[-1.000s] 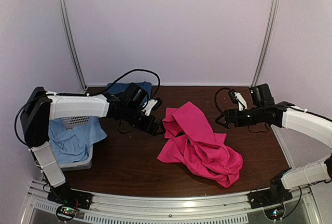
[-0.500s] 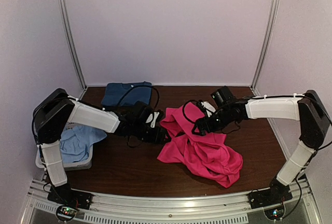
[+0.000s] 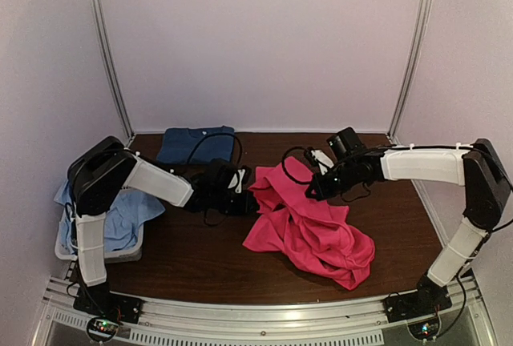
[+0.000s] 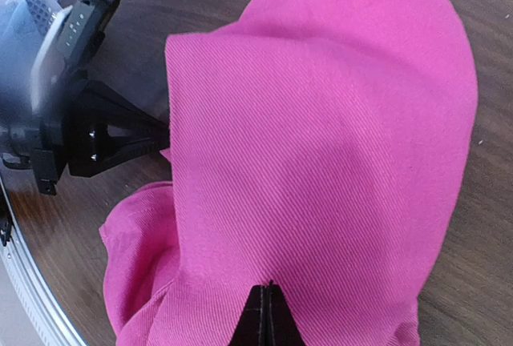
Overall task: Fold and stack the mixed laundry pile
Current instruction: Flatten out the crumpled trousers at the center of the board.
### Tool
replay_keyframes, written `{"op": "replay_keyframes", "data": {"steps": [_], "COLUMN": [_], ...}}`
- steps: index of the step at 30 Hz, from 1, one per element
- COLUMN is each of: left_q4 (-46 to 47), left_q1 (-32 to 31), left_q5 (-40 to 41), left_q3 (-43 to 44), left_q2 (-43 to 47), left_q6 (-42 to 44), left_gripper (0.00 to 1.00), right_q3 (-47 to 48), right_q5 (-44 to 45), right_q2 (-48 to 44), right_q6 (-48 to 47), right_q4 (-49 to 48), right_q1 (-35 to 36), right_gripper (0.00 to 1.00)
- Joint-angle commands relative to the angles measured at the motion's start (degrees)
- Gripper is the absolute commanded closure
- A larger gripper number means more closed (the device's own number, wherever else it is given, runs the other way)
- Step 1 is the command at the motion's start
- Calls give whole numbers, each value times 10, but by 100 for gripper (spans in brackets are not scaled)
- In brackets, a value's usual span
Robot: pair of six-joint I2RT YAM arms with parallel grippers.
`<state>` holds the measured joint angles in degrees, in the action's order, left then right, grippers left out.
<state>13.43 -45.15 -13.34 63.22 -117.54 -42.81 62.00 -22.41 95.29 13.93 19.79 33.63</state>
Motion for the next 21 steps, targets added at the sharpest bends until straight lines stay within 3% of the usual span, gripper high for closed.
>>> {"op": "replay_keyframes", "data": {"steps": [1, 7, 12, 17, 21], "left_q4": [33, -100, -212, -304, -325], "left_q1": [34, 53, 60, 63, 66], "left_q5": [19, 110, 152, 222, 205], "left_q3": [-29, -29, 6, 67, 102], "left_q2": [76, 239, 340, 408, 432], "left_q6": [14, 124, 185, 231, 257], "left_gripper": [100, 100, 100, 100, 100], "right_q3": [27, 60, 82, 56, 16], "right_q5": [33, 11, 60, 106, 105], "right_q2": [-69, -79, -105, -201, -252], "right_q6": [8, 9, 7, 24, 32], "right_q4": [-17, -30, -25, -29, -28], "right_q1": [-19, -21, -30, -109, -192], "right_gripper": [100, 100, 100, 100, 100]}}
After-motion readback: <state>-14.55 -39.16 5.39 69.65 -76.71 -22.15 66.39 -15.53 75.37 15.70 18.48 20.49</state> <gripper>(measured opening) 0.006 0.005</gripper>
